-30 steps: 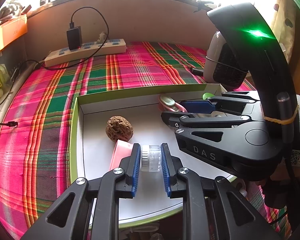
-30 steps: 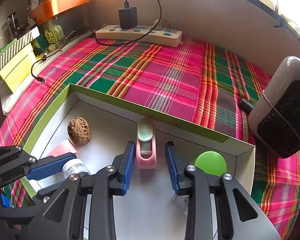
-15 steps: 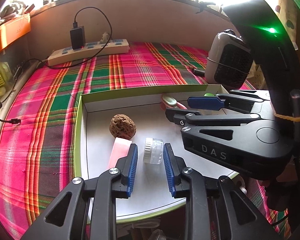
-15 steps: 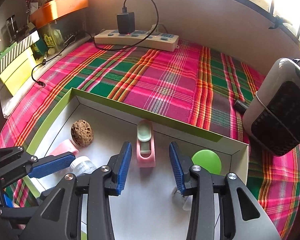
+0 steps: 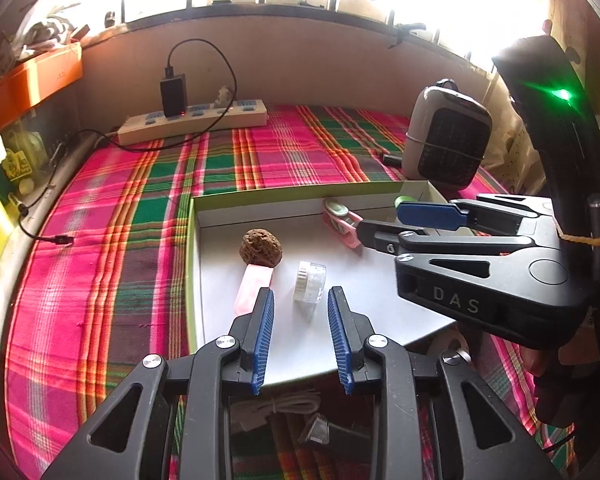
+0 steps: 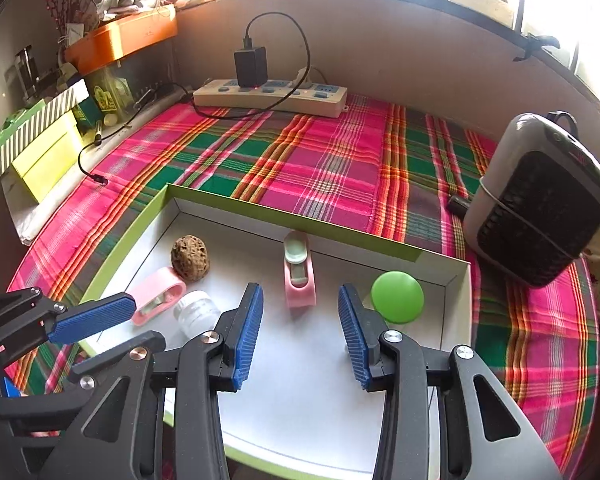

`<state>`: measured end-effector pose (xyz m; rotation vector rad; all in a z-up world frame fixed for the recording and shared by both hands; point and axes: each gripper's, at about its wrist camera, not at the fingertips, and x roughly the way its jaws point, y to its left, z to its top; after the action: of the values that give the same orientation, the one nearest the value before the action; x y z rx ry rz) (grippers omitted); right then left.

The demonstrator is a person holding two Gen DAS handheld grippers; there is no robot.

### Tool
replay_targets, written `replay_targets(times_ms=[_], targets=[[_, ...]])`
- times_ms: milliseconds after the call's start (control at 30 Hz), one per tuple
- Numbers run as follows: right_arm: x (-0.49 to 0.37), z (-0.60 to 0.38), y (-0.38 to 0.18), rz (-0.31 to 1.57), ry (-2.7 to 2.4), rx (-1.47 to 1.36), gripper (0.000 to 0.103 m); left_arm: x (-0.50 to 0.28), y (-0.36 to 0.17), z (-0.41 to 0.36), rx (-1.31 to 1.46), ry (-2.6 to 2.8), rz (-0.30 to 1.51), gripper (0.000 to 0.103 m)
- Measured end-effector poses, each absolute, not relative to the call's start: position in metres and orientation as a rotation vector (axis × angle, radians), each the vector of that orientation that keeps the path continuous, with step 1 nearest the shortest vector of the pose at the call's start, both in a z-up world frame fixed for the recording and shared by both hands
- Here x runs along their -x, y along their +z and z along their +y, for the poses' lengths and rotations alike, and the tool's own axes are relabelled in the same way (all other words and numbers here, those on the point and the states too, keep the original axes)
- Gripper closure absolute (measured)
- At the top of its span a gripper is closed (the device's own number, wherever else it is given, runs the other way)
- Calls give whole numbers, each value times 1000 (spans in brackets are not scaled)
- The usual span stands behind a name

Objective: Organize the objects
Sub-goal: 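Lower and open the left tool releasing the jar while the right tool releases the pink holder, then move both open tools back out of the box toward the walnut and flashlight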

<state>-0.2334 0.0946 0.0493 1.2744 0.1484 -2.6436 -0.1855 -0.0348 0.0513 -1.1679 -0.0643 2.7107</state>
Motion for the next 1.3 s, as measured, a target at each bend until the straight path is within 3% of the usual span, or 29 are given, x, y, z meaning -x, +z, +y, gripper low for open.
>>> replay_targets(times_ms=[600,1300], targets=[[128,110,72,0,-2798,-1164,63,106,61,-62,1125,2797,-70,69],[75,117,30,-121,-2779,-1260,62,77,21,-78,1220,2727,-214,69]])
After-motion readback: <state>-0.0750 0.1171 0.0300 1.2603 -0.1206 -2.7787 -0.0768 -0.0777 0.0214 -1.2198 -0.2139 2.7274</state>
